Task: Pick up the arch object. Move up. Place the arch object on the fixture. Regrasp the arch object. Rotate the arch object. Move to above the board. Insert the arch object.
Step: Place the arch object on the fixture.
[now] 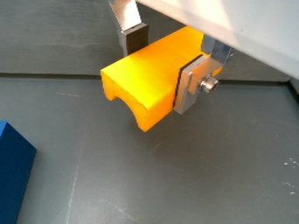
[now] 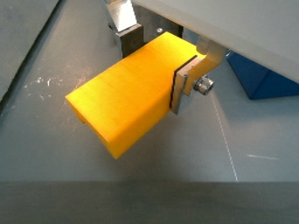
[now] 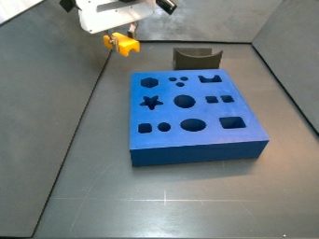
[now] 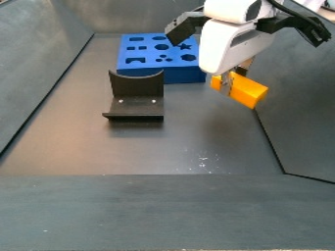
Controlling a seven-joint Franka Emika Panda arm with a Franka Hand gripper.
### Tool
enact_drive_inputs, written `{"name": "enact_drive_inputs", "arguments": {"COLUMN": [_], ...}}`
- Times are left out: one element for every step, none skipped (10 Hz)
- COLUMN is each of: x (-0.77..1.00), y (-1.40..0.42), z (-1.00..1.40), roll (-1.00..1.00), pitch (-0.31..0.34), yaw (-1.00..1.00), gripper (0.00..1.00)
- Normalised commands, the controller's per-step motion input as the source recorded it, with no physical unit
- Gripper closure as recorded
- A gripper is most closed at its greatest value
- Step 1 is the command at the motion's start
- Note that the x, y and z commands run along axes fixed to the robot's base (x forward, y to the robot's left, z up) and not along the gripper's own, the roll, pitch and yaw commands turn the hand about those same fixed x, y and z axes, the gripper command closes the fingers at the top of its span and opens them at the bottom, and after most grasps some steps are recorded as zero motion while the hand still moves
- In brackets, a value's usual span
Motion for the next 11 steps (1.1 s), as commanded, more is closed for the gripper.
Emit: {"name": "enact_drive_inputs", "arguments": {"x": [0.0, 0.0, -0.01, -0.01, -0.02, -0.02, -0.03, -0.03, -0.03, -0.03, -0.03], "y": [0.0, 0.0, 0.01, 0.01, 0.01, 0.02, 0.02, 0.02, 0.02, 0.02, 0.02], "z": [1.0, 1.0, 1.0, 1.0, 1.0, 1.0, 1.0, 1.0, 1.0, 1.0, 0.9], "roll": [0.01, 0.01, 0.03, 0.03, 0.04, 0.06, 0.07, 0.08, 0.08, 0.09, 0.09], "pitch": [0.004, 0.019, 0.034, 0.036, 0.04, 0.04, 0.043, 0.044, 0.047, 0.049, 0.054], "yaw": [0.0, 0.0, -0.01, -0.01, -0.02, -0.02, -0.02, -0.02, -0.02, -0.01, -0.01], "gripper": [1.0, 1.0, 1.0, 1.0, 1.0, 1.0, 1.0, 1.0, 1.0, 1.0, 1.0]}}
